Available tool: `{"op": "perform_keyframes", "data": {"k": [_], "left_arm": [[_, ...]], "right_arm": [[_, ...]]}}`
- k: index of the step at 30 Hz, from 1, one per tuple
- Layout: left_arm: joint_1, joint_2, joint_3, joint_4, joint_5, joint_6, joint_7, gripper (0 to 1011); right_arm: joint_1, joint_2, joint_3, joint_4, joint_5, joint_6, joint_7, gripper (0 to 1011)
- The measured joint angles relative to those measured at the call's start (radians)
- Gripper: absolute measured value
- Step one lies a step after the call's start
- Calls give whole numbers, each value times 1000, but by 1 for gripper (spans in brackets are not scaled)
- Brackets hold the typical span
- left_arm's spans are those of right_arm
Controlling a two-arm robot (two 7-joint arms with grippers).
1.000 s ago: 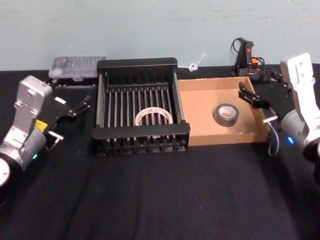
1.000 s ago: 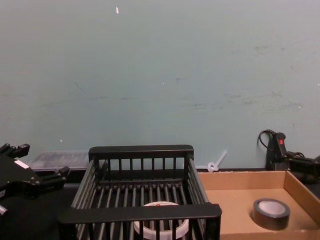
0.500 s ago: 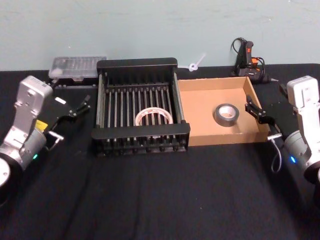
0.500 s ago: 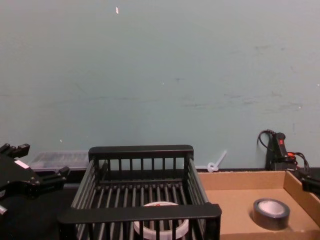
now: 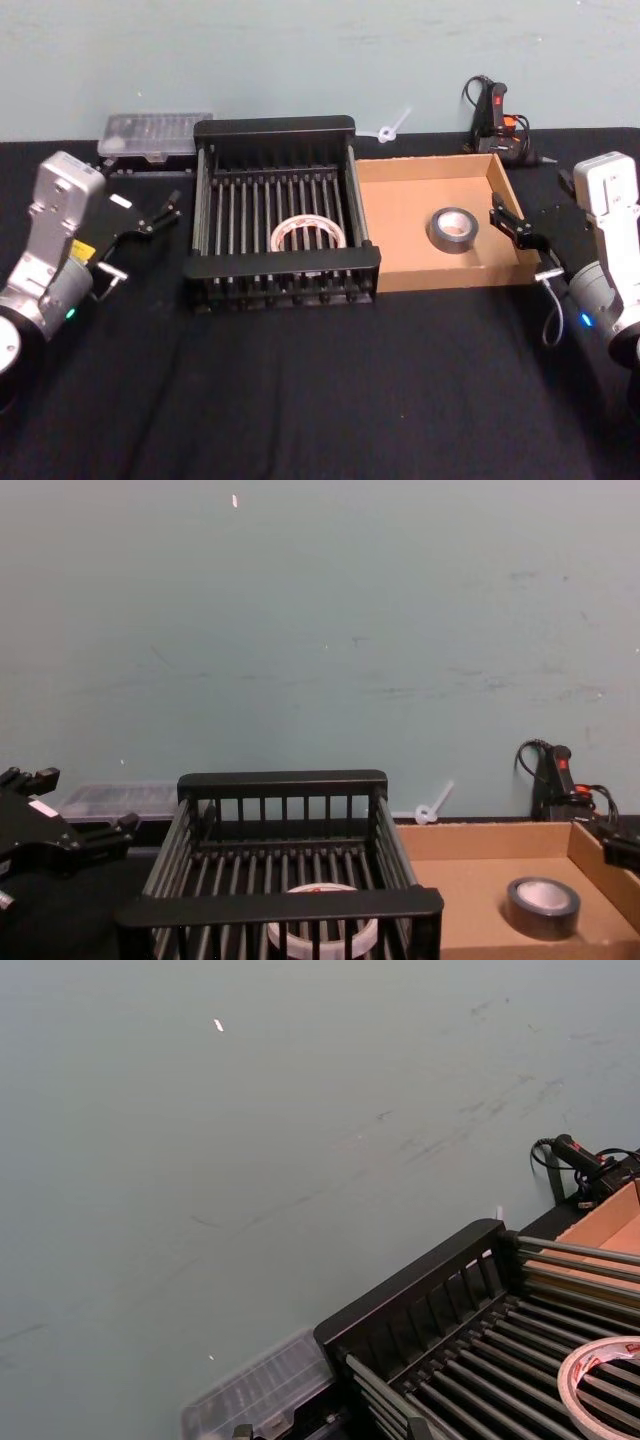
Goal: Pick up the white tape and place it into the black box , Pick up the silver tape and place it into the brown box.
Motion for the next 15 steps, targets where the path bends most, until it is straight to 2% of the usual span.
{"op": "perform_keyframes", "data": {"k": [15], "left_arm": [[0, 0, 0, 0, 0, 0, 0, 1002]], "right_arm": [[1, 1, -2, 2, 1, -1, -1, 1002]]}}
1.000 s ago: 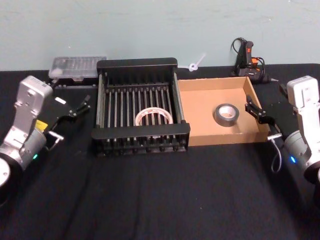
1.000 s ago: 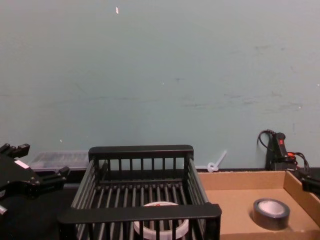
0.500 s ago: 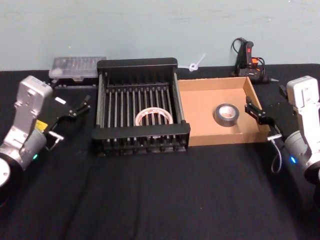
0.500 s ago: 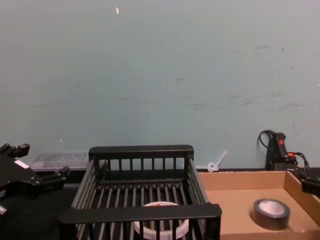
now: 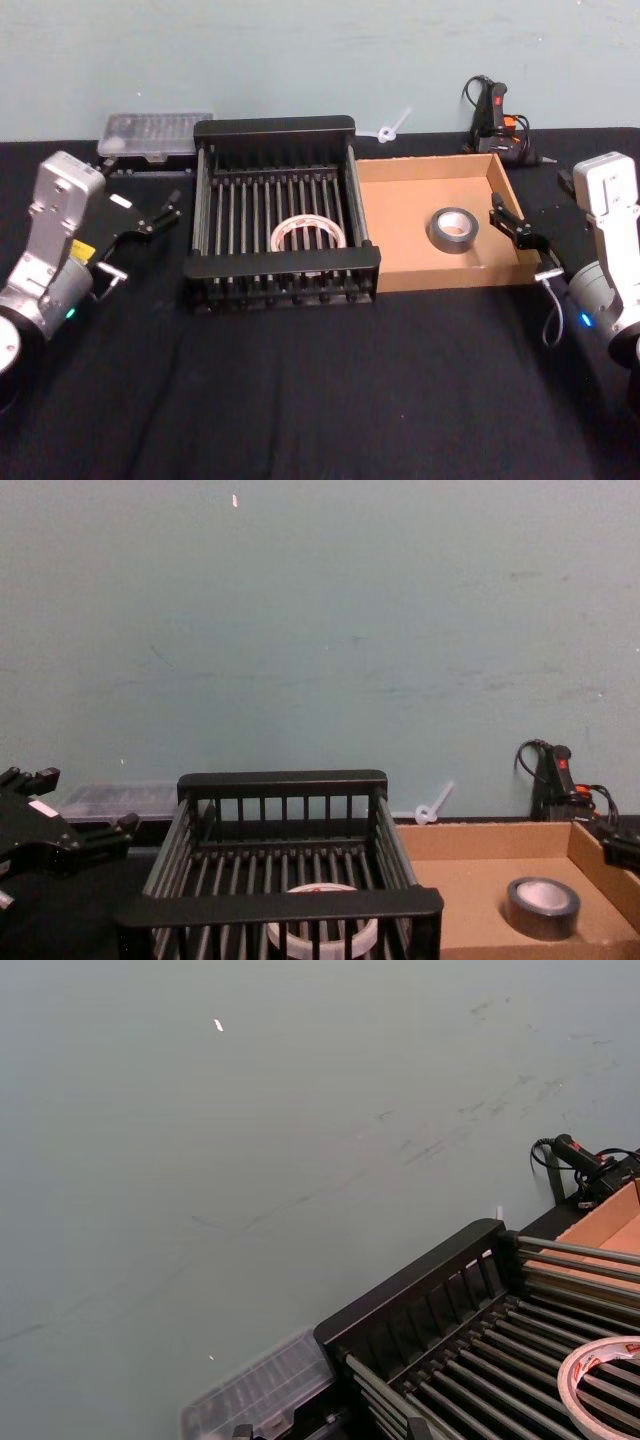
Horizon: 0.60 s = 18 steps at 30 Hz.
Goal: Pick up the white tape and place it into the black box , Pick up the silver tape and place it into the brown box.
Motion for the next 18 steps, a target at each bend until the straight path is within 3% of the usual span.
{"op": "perform_keyframes", "data": {"k": [18], "left_arm": [[0, 0, 0, 0, 0, 0, 0, 1001]], "right_arm": [[0, 0, -1, 0, 0, -1, -1, 1002]]}}
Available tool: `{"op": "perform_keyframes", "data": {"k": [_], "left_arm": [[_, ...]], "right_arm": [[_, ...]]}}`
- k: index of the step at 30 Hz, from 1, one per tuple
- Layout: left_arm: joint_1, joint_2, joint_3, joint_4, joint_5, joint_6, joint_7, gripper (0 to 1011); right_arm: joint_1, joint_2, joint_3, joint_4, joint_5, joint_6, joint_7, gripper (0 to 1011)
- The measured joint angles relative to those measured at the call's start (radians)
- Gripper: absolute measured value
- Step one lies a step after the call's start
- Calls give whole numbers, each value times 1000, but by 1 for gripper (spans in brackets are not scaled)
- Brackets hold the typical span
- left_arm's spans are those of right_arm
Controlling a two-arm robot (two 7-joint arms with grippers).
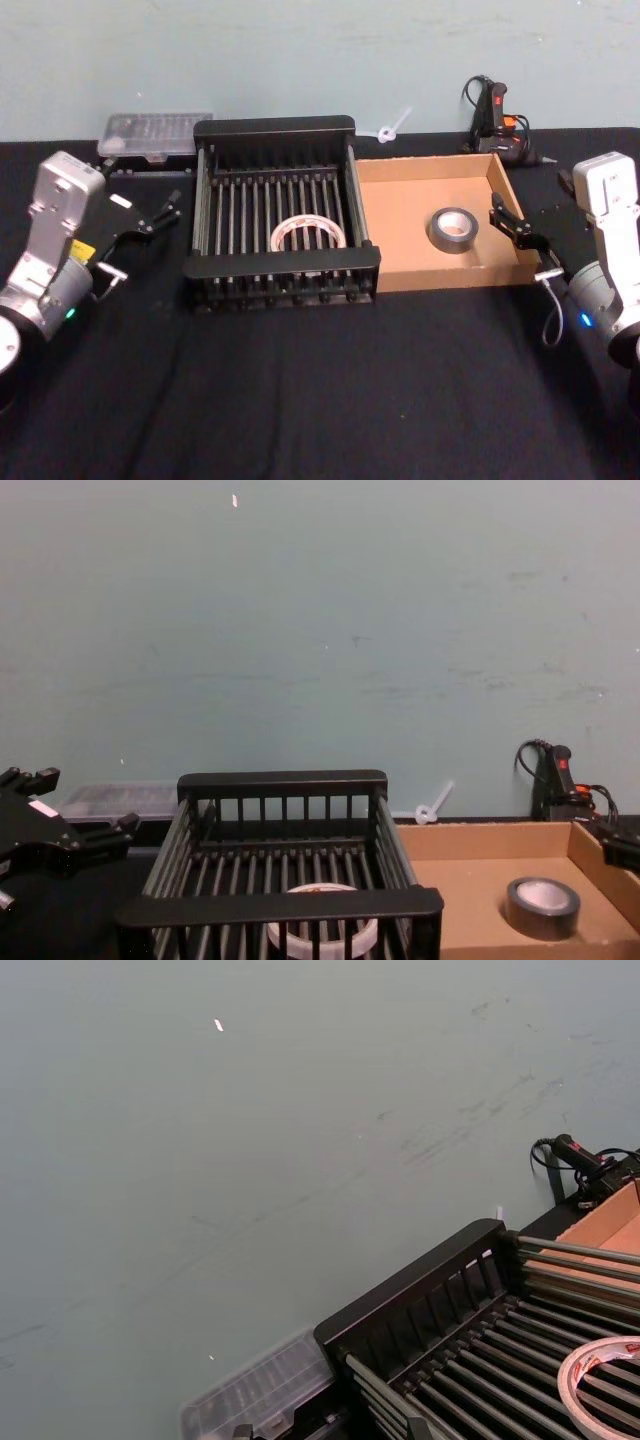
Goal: Pick up the white tape and place it into the black box , Pick up the silver tape and place it into the brown box.
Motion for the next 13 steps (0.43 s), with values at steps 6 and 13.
{"op": "perform_keyframes", "data": {"k": [6, 13], "left_arm": [[0, 0, 0, 0, 0, 0, 0, 1001], [0, 0, 0, 0, 0, 0, 0, 1001]], "right_arm": [[0, 0, 0, 0, 0, 0, 0, 1002], [0, 0, 0, 0, 0, 0, 0, 1002]]}}
